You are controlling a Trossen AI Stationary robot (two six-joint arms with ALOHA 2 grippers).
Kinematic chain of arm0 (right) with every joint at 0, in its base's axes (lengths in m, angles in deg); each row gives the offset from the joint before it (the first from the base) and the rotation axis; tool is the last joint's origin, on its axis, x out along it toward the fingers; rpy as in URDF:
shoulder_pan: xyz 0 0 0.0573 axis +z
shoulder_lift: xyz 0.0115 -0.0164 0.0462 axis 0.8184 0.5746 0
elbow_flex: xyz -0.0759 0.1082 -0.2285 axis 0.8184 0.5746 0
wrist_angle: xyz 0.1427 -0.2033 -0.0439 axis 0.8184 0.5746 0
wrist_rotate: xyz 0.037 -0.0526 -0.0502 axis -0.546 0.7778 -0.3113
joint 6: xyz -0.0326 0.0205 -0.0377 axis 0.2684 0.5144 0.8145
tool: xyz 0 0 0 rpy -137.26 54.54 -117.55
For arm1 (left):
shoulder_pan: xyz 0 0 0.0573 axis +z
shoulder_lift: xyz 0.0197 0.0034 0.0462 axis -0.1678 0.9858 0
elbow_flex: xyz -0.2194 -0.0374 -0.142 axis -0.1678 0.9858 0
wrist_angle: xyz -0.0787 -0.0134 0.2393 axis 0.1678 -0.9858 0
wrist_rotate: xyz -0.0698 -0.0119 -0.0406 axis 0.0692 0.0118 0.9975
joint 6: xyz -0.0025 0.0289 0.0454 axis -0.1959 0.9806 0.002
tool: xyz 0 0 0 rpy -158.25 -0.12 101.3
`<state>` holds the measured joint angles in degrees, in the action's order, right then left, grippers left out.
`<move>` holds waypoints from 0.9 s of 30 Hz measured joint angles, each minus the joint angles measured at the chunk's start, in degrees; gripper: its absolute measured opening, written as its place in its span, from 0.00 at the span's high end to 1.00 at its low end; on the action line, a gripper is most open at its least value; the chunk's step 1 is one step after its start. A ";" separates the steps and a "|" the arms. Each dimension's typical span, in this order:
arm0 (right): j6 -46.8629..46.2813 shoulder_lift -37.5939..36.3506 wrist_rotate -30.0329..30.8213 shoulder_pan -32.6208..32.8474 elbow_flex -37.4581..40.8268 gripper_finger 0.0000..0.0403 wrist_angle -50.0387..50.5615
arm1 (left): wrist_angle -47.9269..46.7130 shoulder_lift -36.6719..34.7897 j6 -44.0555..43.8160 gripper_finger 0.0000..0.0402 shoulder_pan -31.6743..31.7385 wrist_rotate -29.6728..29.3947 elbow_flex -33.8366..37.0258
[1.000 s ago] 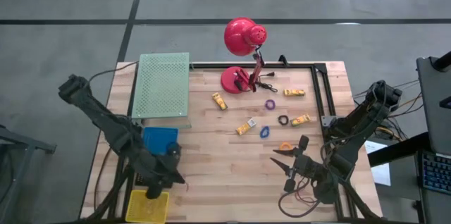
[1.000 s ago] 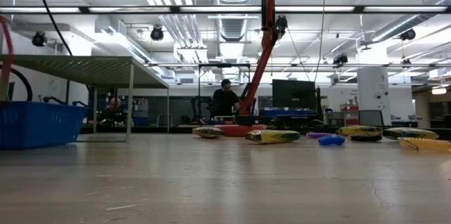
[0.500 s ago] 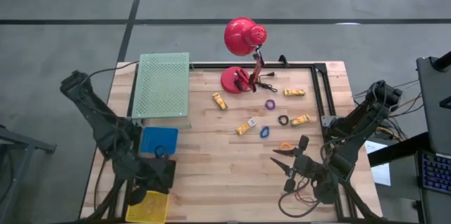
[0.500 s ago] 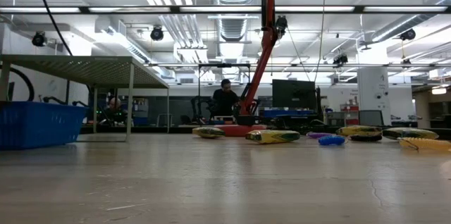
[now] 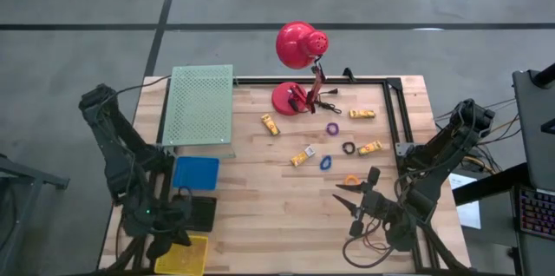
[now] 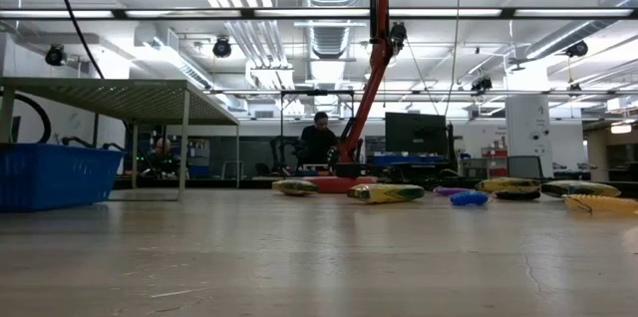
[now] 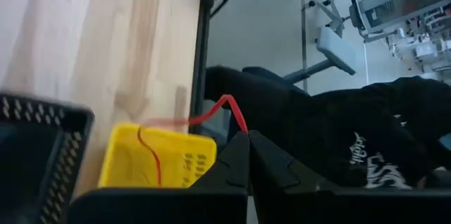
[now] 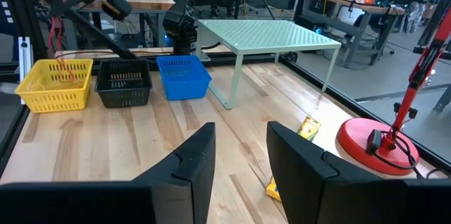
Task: Pick & Place Office Desk Supplies
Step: Put the top red rubber band into the yellow bin
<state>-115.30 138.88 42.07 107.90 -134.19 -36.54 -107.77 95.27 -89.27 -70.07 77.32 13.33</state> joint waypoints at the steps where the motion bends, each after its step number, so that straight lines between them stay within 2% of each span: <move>1: 0.00 0.00 0.00 0.01 0.00 0.70 0.00 | -0.27 0.00 -1.61 0.99 -0.67 -0.17 0.00; 7: 0.00 0.00 -0.01 0.01 0.00 0.70 -0.01 | -0.36 1.35 -10.78 0.99 -4.49 -1.46 0.16; 14: 0.00 0.00 -0.02 0.00 0.00 0.68 0.00 | -0.53 6.32 -20.46 0.99 -7.03 -0.80 0.37; 20: 0.00 0.00 0.00 0.00 0.00 0.67 -0.02 | -0.62 10.27 -24.58 0.99 -7.06 3.33 0.37; 27: 0.00 0.00 0.00 0.00 0.00 0.70 -0.02 | -0.80 15.19 -24.80 0.99 -6.61 3.75 0.42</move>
<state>-115.30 138.88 42.07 107.90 -134.19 -36.57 -108.56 110.47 -114.08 -76.67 81.07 13.74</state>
